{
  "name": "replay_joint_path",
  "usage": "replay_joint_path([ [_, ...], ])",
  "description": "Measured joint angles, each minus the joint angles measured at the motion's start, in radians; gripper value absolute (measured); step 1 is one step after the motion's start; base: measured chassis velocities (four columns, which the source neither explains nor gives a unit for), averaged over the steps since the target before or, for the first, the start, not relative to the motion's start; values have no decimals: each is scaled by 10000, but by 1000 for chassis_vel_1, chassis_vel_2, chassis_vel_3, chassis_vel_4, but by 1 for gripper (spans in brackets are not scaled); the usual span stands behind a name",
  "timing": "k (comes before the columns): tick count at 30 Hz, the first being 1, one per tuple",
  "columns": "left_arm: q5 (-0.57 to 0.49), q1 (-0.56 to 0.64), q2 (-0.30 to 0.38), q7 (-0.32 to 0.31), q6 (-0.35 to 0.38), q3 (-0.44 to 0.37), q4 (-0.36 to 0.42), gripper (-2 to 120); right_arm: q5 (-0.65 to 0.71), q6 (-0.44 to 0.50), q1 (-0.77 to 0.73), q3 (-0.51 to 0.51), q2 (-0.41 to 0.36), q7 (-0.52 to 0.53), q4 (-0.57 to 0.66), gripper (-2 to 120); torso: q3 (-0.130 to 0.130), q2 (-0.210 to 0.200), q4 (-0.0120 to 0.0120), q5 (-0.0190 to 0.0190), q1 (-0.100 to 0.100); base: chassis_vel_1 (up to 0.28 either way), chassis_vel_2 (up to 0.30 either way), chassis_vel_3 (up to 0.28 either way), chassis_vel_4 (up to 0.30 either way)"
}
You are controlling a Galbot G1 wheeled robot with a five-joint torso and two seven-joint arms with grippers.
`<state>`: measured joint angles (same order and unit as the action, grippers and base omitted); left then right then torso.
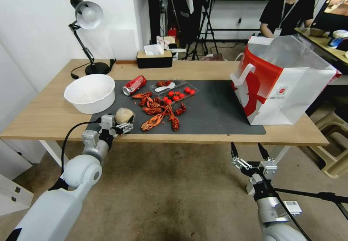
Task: Pick up the trash from the table and place it into the takeout bag.
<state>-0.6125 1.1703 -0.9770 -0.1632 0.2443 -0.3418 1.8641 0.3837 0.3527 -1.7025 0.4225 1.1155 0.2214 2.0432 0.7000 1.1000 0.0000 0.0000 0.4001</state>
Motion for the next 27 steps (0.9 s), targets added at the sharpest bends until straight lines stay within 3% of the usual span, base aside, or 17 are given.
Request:
replay_joint_path([
  [5, -147, -169, 159, -17, 145, 114, -163, 99, -4, -5, -3, 63, -16, 36, 23, 100, 0, 0, 1, 0, 0, 0, 0, 0, 0],
  [9, -235, -255, 165, -64, 218, 139, -248, 88, -47, -7, -13, 55, 19, 52, 25, 100, 0, 0, 1, -1, 0, 0, 0, 0, 0],
  [14, -360, -387, 196, -21, 254, 208, -430, 71, -121, -7, -13, 14, 99, 83, 7, 100, 0, 0, 0, 0, 0, 0, 0, 0, 0],
  [17, -361, -401, 174, 88, 48, 252, -524, 56, -138, -7, -21, 14, 120, 86, -30, 100, 0, 0, 1, 0, 0, 0, 0, 0, 0],
  [27, -356, -214, 150, 499, -680, 233, -594, 22, -195, 53, -42, 13, 189, 73, -127, 100, 0, 0, 0, 0, 0, 0, 0, 0, 0],
])
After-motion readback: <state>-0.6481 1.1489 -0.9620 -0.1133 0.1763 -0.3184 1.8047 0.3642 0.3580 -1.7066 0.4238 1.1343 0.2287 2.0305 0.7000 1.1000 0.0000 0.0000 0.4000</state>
